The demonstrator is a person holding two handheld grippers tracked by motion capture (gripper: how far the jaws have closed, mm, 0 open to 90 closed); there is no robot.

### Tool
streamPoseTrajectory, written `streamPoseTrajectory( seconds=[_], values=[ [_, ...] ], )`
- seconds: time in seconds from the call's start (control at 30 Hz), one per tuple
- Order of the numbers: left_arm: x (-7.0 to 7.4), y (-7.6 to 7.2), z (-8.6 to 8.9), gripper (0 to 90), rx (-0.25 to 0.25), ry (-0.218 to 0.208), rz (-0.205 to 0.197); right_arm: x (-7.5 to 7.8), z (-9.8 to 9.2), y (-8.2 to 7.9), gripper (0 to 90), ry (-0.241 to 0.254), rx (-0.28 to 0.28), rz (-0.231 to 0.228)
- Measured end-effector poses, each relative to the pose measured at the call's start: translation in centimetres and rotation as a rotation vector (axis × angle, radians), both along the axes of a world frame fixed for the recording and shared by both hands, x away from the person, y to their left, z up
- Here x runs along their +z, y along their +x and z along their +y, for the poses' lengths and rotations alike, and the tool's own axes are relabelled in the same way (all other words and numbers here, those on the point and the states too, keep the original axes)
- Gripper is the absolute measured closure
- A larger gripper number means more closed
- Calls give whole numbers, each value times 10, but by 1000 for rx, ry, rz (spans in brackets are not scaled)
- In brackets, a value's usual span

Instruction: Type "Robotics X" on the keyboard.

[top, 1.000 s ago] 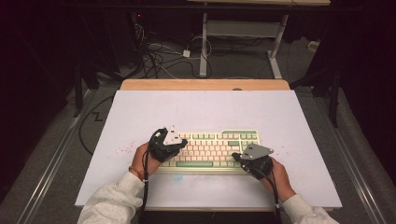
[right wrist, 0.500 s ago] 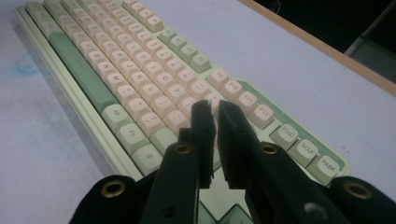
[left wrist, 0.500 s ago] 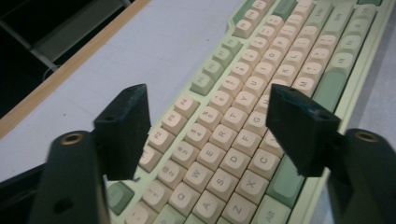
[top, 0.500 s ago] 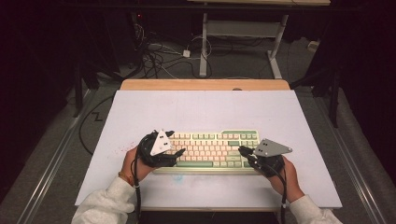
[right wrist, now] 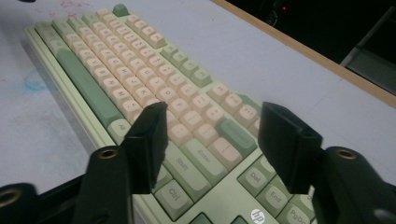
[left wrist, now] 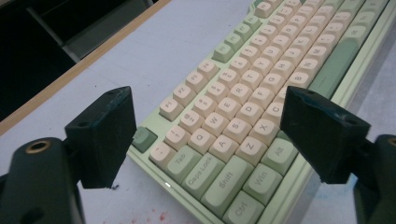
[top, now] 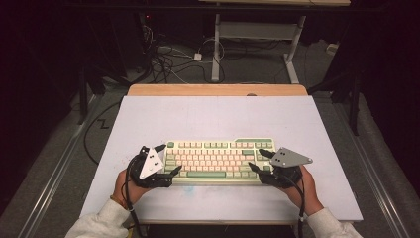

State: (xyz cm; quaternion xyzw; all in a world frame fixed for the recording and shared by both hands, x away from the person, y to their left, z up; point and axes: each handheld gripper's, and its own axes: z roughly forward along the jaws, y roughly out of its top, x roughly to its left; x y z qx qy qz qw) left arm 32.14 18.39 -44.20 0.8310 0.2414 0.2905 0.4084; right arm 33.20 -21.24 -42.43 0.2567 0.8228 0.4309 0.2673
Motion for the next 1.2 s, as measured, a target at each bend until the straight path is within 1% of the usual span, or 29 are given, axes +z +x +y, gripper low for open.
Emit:
streamPoseTrajectory(
  seconds=[0.07,0.1,0.17,0.27,0.3,0.33,0.47,0.53,0.57,0.6,0.63,0.67,0.7,0.73,0.77,0.8,0.87,0.9,0.93,1.03,1.07,1.13,1.2],
  values=[
    [-3,-3,3,171,4,4,3,0,2,0,302,-5,-13,-11],
    [-4,-4,5,171,3,2,6,0,2,0,279,5,-19,-13],
    [-7,-7,7,171,8,7,10,1,3,0,221,9,-23,-19],
    [-10,-10,12,170,7,18,7,1,4,1,210,19,-17,-19],
    [-11,-11,13,163,7,15,11,1,5,1,182,21,-15,-27],
    [-12,-12,15,143,15,17,12,1,6,1,187,20,-12,-31],
    [-14,-16,21,146,32,12,17,0,9,1,194,20,-2,-30],
    [-16,-19,23,145,34,8,27,-1,12,2,238,8,9,-30],
    [-17,-20,24,146,38,12,29,-1,14,3,299,4,23,-24],
    [-18,-21,25,146,40,13,33,-1,14,3,299,4,23,-24],
    [-19,-22,26,146,40,11,42,-1,17,4,380,3,40,-17],
    [-19,-23,27,146,43,13,46,-1,19,6,415,5,46,-17],
    [-20,-25,28,146,45,10,45,-1,19,6,415,5,46,-17],
    [-20,-26,30,146,46,12,49,-1,20,7,483,10,57,-7],
    [-21,-27,31,146,50,12,52,-1,22,8,524,9,63,-2],
    [-21,-28,32,146,53,10,53,-2,25,12,646,6,68,8],
    [-21,-30,34,146,55,1,58,-1,29,15,749,-8,82,19],
    [-21,-31,35,146,55,3,60,-1,29,15,749,-8,82,19],
    [-21,-31,35,146,55,1,63,-1,34,18,822,-26,83,25],
    [-22,-32,35,146,55,5,65,-2,44,22,886,-62,95,43],
    [-22,-32,35,147,55,5,65,-3,46,24,900,-67,103,50],
    [-22,-32,35,147,56,7,63,-4,52,27,900,-85,106,53],
    [-22,-31,35,147,61,6,65,-5,55,29,900,-87,110,57]
  ],
)
